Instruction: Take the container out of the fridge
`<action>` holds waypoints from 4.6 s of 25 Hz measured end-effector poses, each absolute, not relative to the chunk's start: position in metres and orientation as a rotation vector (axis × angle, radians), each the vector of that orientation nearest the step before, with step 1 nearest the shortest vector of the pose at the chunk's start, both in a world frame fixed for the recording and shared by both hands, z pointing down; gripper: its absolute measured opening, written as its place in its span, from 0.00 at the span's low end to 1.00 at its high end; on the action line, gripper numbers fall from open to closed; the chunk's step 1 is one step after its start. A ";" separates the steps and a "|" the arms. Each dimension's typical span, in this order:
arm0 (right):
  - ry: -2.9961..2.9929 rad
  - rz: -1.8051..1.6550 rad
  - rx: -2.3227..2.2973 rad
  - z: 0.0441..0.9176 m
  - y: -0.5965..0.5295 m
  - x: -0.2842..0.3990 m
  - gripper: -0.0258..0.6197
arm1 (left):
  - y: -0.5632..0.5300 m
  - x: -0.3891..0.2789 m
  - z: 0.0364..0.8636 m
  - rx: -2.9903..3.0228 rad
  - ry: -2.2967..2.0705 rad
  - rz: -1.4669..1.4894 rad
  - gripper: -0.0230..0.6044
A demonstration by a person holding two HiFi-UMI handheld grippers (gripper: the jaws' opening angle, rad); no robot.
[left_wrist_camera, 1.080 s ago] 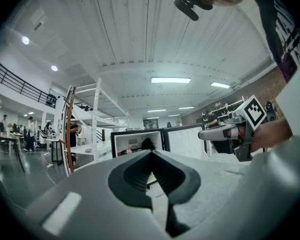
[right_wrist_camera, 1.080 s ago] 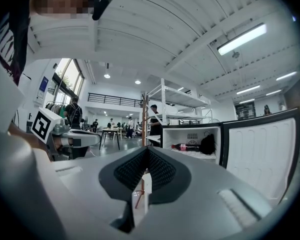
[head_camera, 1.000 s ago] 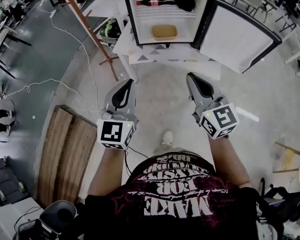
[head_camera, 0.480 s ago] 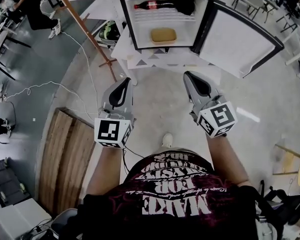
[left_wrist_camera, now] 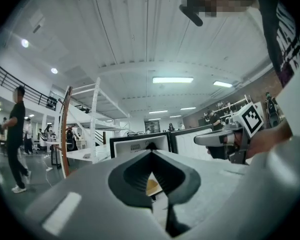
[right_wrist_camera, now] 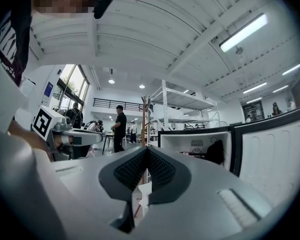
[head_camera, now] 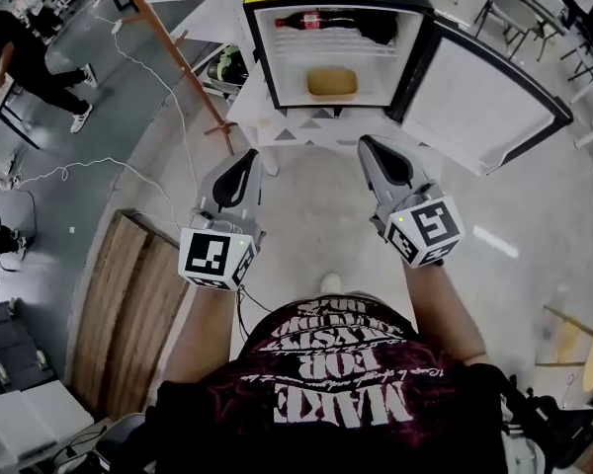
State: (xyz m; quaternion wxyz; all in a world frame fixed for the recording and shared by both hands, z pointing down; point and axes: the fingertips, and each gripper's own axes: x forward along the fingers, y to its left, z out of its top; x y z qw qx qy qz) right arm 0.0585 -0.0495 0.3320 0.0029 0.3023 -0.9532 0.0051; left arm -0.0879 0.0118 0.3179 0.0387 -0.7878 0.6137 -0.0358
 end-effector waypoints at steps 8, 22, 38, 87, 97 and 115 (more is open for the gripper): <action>-3.015 0.015 0.910 0.334 -0.076 0.060 0.08 | -0.009 -0.091 0.317 -2.378 1.941 -0.114 0.04; -2.983 0.013 0.940 0.341 -0.089 0.084 0.08 | -0.031 -0.070 0.325 -2.394 1.928 -0.106 0.04; -2.985 0.024 0.954 0.340 -0.084 0.083 0.08 | -0.016 -0.078 0.325 -2.386 1.945 -0.119 0.04; -2.906 0.157 1.013 0.377 -0.169 0.047 0.08 | -0.106 -0.111 0.361 -2.505 1.911 -0.196 0.04; -2.888 0.173 1.034 0.383 -0.173 0.048 0.08 | -0.109 -0.113 0.367 -2.525 1.902 -0.203 0.04; -2.868 0.190 1.058 0.386 -0.203 0.046 0.08 | -0.145 -0.113 0.372 -2.566 1.870 -0.199 0.04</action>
